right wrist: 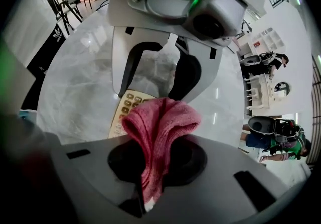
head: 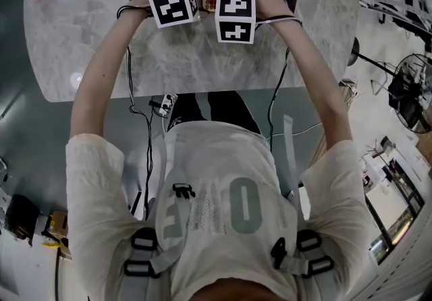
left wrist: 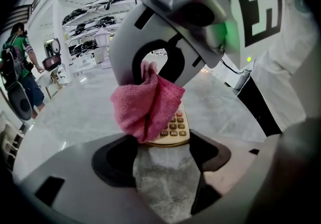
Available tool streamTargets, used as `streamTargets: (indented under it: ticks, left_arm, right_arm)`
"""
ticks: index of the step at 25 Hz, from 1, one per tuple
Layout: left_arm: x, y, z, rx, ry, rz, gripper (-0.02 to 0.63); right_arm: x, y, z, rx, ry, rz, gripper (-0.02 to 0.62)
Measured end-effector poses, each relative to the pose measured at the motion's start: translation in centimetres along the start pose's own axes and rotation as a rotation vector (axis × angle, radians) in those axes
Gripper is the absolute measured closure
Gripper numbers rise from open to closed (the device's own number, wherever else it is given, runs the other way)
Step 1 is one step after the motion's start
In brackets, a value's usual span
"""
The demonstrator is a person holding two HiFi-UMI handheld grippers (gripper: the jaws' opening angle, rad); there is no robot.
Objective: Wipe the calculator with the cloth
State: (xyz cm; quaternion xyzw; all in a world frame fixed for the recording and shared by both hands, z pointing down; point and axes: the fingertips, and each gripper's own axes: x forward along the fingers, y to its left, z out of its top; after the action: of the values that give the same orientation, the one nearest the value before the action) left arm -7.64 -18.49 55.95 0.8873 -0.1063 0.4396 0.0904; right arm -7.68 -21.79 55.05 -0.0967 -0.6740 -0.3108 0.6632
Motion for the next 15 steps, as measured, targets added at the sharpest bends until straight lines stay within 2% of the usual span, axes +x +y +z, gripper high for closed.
streamTargets:
  ticks: [10, 15]
  left_arm:
    - [0.1, 0.1, -0.1, 0.003, -0.007, 0.0, 0.272]
    - [0.1, 0.1, -0.1, 0.001, -0.012, -0.002, 0.272]
  right_arm:
    - [-0.9, 2.5, 1.3, -0.025, -0.004, -0.006, 0.545]
    - [-1.5, 4.4, 2.1, -0.019, -0.017, 0.019, 0.545]
